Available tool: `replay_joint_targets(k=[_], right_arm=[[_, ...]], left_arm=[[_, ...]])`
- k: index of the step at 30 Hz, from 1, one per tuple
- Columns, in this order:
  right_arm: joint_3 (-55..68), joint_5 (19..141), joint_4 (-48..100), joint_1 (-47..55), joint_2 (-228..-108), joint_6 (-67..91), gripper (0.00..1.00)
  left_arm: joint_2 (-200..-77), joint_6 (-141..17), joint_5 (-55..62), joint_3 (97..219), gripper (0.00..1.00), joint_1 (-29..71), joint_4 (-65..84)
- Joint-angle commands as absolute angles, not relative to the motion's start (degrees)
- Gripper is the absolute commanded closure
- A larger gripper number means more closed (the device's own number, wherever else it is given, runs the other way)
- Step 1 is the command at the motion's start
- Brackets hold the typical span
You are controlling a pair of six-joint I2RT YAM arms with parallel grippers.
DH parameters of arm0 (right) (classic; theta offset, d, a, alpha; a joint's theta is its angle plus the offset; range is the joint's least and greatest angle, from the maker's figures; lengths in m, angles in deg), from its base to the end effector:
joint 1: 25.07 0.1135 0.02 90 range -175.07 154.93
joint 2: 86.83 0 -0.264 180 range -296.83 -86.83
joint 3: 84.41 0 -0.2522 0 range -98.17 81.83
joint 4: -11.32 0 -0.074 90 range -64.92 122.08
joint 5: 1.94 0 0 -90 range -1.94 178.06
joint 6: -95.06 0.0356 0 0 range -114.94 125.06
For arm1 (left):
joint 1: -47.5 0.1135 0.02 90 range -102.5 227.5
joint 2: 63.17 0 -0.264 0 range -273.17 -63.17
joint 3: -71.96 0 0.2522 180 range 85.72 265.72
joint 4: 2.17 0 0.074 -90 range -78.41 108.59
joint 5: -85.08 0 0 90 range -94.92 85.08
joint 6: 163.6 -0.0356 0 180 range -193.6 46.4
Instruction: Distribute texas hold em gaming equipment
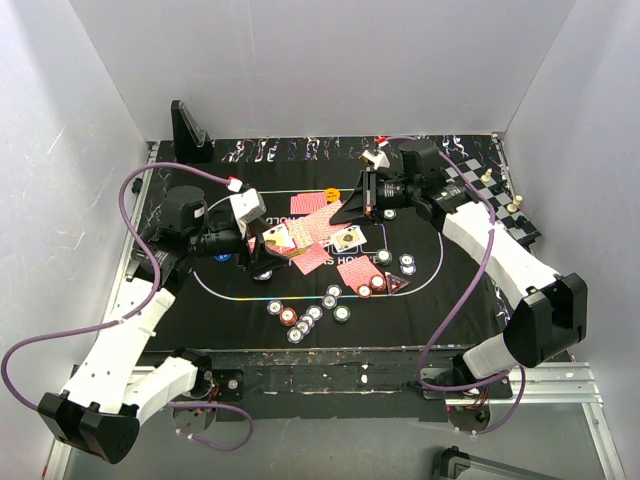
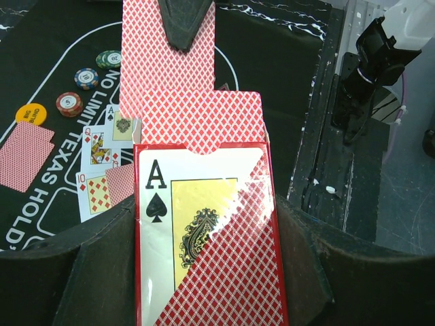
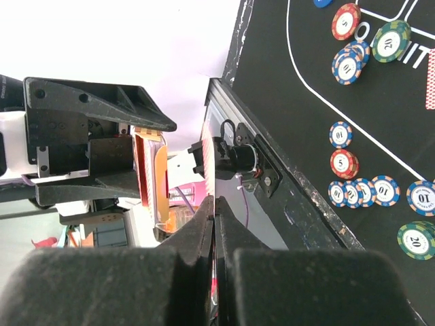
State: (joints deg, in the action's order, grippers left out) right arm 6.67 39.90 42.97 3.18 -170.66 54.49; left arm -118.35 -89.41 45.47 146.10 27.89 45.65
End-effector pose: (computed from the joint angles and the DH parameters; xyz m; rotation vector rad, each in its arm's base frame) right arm 0.2784 0.1797 0.3546 -0.1951 2.2984 1.6358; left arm 0.1721 -0.0904 0.3655 1.0970 1.6739 -0.9444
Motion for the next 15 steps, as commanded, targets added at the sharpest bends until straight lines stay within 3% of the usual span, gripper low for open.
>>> replay_joint_targets(k=[1, 8, 15], right_arm=[[7.64, 39.1, 42.93, 1.3, -168.57, 53.84, 0.99], [9.58, 41.73, 37.66, 2.43, -179.53, 52.26, 0.99], [0.72, 50.35, 40.11, 6.3, -196.67, 46.02, 0.99]], left_arm=[[-116.17, -89.6, 47.03, 146.81, 1.0, 28.08, 43.75], [-115.73, -89.07, 47.11, 146.89, 1.0, 28.17, 43.93], [-115.73, -88.72, 46.76, 146.72, 1.0, 28.08, 44.02]])
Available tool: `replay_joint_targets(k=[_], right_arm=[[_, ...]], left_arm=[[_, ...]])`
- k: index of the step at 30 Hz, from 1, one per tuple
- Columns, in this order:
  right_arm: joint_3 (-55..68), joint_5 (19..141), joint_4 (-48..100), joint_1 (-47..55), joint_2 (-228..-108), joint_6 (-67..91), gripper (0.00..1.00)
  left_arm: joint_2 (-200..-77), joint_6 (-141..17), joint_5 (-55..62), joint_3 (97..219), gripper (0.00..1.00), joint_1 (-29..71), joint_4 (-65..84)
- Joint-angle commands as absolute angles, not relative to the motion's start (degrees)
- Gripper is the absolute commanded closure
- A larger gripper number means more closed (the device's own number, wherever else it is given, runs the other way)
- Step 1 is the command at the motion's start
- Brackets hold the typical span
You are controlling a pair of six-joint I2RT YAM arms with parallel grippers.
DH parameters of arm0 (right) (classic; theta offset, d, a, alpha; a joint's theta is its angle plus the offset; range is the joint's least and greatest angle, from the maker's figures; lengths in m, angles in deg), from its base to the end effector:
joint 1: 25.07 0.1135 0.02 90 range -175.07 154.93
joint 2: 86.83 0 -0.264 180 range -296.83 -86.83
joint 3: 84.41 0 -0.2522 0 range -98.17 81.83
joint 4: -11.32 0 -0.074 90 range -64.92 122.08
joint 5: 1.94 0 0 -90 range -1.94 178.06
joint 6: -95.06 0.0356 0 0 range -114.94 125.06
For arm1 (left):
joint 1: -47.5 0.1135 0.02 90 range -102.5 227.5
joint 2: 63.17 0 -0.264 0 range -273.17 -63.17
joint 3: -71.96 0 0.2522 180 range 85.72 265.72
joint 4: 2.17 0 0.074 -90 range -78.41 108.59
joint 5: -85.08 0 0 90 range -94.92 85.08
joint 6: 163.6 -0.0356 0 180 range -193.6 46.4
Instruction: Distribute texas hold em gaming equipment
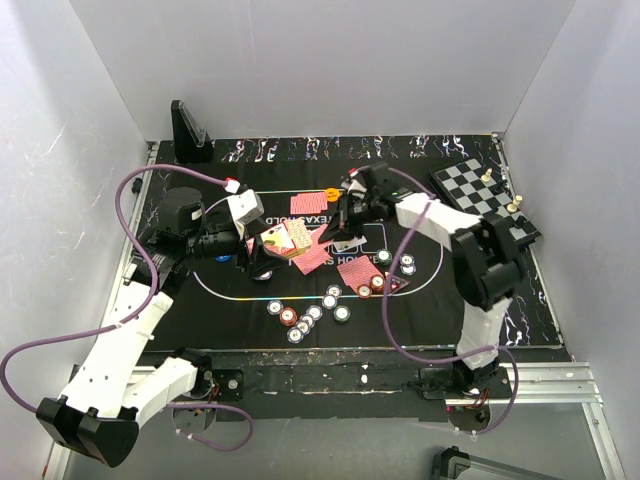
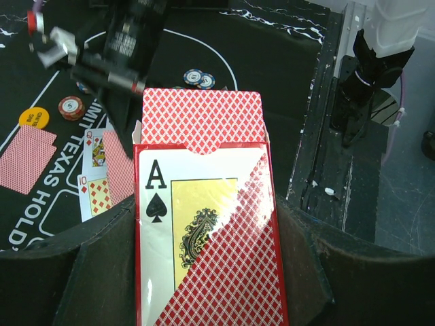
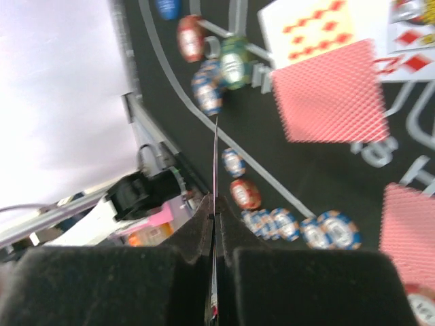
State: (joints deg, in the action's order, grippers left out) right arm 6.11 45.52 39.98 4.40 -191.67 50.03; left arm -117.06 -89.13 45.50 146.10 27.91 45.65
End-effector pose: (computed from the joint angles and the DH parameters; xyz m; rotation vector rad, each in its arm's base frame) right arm 0.3389 0.2192 0.2322 -0.0736 2.5876 1.4472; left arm 0.1667 -0.0885 0.3693 1.0948 1.6551 -0.9388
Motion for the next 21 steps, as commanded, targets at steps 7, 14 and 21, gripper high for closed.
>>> replay_joint_targets(k=[7, 14, 21], right_arm=[[-4.65, 55.1, 41.87, 9.82, -204.86, 43.9, 0.99], [-4.39, 60.64, 44.06, 10.79, -207.5, 41.97, 0.99], [-4.83, 65.64, 48.89, 11.05, -208.73, 39.78, 0.69]], left_arm=[[-115.82, -88.89, 46.76, 146.89, 1.0, 28.17, 43.93], [-115.56, -88.89, 46.85, 146.72, 1.0, 28.17, 44.2], [-115.2, -89.16, 47.03, 146.28, 1.0, 28.17, 44.2]])
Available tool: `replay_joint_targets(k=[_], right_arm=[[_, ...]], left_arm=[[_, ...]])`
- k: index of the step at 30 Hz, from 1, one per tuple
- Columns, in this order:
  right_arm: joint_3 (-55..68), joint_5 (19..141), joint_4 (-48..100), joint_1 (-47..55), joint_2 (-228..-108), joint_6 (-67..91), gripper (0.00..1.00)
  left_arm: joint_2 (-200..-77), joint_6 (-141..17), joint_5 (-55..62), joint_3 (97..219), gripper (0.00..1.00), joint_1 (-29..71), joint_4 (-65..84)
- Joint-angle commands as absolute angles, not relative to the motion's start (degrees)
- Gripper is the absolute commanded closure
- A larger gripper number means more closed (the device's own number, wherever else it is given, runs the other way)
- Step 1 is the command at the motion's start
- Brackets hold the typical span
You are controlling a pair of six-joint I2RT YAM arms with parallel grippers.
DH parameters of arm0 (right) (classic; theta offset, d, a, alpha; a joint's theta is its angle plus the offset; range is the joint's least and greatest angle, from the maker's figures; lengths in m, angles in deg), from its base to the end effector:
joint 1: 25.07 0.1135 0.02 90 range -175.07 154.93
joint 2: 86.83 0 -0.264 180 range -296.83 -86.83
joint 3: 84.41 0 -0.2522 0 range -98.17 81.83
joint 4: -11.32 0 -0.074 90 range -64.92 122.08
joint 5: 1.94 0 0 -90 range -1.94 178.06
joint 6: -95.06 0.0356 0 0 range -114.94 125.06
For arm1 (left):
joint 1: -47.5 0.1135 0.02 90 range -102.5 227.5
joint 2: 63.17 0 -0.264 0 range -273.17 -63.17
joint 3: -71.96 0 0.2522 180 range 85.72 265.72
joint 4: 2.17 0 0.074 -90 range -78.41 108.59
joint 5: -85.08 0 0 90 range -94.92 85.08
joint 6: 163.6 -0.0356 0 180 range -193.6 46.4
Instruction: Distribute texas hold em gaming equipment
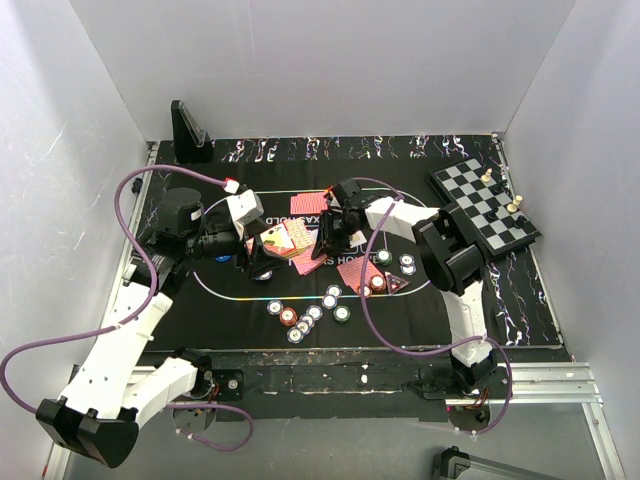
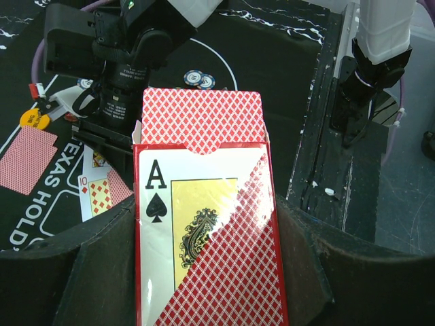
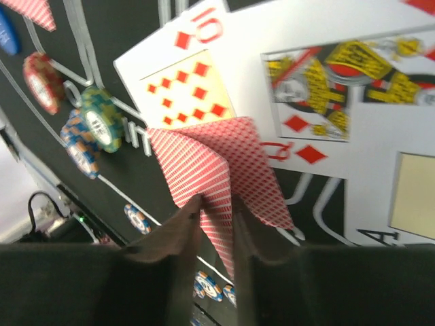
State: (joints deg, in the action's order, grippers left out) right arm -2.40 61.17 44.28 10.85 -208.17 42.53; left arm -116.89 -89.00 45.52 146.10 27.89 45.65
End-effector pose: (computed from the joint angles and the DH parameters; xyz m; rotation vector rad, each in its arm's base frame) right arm 0.3530 0.2756 0.1510 -0.1626 2.7654 1.0295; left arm 0.1660 -0.0883 0.3698 1.0938 1.6535 -0.9396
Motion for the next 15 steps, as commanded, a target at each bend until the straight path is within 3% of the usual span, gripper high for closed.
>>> replay_joint_targets(k=[1, 3, 9, 15], right_arm=[[-5.01, 66.61, 49.86, 11.14, -208.56, 39.43, 0.62], [-5.18, 68.1, 51.36, 11.4, -208.03, 39.07, 0.49], [-5.79, 70.04, 53.38, 11.49, -204.61, 38.54, 0.31], [-9.75, 72.77, 59.44, 11.32, -199.96, 37.84, 0.28]], left_arm=[[-115.2, -89.07, 47.03, 146.28, 1.0, 28.17, 44.2], [-115.29, -89.07, 47.03, 146.36, 1.0, 28.17, 44.2], [-115.64, -88.72, 47.29, 146.19, 1.0, 28.17, 43.58], [-115.38, -88.46, 47.03, 146.01, 1.0, 28.17, 43.4]])
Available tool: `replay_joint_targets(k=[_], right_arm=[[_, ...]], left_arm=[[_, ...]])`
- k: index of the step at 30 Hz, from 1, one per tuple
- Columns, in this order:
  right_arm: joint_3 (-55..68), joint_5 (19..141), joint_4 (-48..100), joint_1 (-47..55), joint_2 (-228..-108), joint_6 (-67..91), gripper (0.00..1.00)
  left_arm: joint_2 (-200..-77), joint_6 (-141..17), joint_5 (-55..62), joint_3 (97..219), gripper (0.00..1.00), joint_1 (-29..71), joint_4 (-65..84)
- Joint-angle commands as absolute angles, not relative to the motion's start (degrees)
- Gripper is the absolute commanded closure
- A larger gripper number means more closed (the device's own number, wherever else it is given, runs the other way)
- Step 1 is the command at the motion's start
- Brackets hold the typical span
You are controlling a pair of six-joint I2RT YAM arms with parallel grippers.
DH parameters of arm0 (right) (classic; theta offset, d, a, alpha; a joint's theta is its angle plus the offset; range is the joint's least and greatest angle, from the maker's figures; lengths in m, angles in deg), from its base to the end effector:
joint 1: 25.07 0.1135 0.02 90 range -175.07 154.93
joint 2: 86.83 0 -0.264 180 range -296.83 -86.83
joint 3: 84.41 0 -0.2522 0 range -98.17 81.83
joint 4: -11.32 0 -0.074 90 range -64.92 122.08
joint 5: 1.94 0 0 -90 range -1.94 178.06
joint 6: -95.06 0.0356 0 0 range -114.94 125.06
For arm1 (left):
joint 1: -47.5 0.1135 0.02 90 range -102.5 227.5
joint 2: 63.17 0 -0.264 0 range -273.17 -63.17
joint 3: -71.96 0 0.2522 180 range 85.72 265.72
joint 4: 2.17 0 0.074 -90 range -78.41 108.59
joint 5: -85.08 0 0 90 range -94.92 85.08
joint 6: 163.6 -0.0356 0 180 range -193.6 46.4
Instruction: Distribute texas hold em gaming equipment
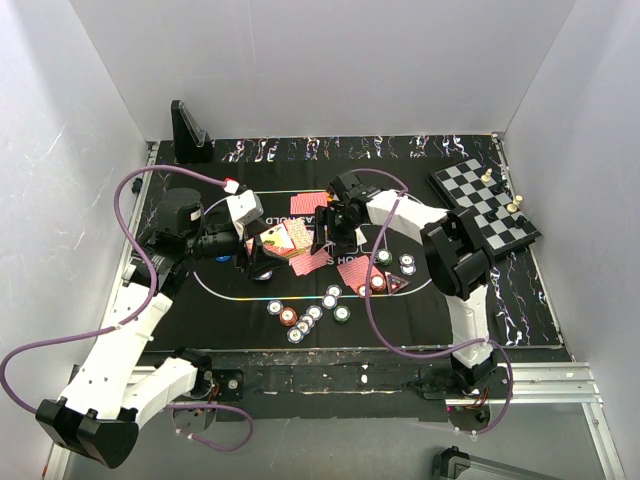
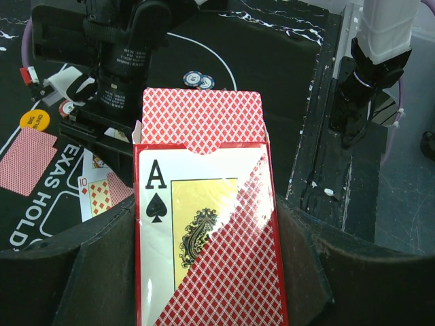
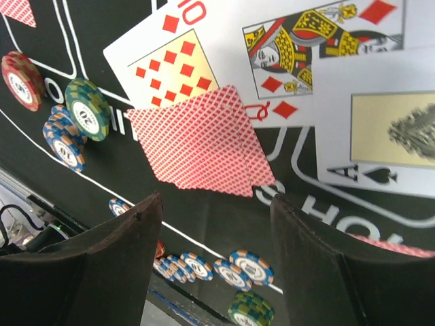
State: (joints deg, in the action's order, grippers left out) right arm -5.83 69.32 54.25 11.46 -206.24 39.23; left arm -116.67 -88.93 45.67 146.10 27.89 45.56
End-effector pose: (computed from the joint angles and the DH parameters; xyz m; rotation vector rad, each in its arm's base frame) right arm 0.3482 0.2722 0.1715 -0.1778 2.8024 0.7986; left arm 0.1650 -0.0880 0.3706 1.0945 1.6477 -0.9408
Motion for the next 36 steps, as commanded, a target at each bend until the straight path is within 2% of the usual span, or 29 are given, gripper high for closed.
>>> replay_joint_targets(k=[1, 3, 5, 7, 10, 13, 16, 20, 34, 36], right_arm=[[-10.28, 72.33, 59.97, 11.23, -198.2, 38.01, 0.28], [-10.81, 71.54, 60.94, 10.79, -194.78, 38.98, 0.28], [-11.51, 70.14, 62.69, 9.39, -190.82, 41.25, 0.19], [-8.63, 65.84, 60.44, 6.94, -185.39, 44.24, 0.16], [2.25, 55.13, 46.32, 2.11, -175.28, 52.14, 0.14], [10.54, 43.8, 30.93, -0.89, -170.25, 61.72, 0.13], [11.43, 36.4, 22.66, -0.11, -170.5, 67.79, 0.13], [12.31, 32.61, 12.01, 2.78, -171.9, 73.78, 0.12], [9.59, 32.34, 14.7, 11.31, -175.42, 71.07, 0.1], [8.01, 32.95, 17.42, 12.46, -176.3, 69.49, 0.14]], left_arm=[[-115.47, -88.54, 47.11, 145.84, 1.0, 28.17, 43.4], [-115.38, -88.46, 47.29, 145.58, 1.0, 28.08, 43.4], [-115.38, -88.54, 47.2, 145.23, 1.0, 28.17, 43.4], [-115.38, -88.45, 47.46, 145.05, 1.0, 28.17, 43.4], [-115.29, -88.54, 47.47, 144.61, 1.0, 28.17, 43.4], [-115.2, -88.54, 47.47, 143.73, 1.0, 28.17, 42.71], [-115.2, -88.1, 47.38, 142.94, 1.0, 28.17, 41.13], [-116.69, -87.31, 47.64, 143.46, 1.0, 28.17, 39.71], [-118.8, -87.75, 45.18, 145.13, 1.0, 28.17, 38.31], [-119.33, -87.93, 45.18, 145.4, 1.0, 28.17, 38.31]])
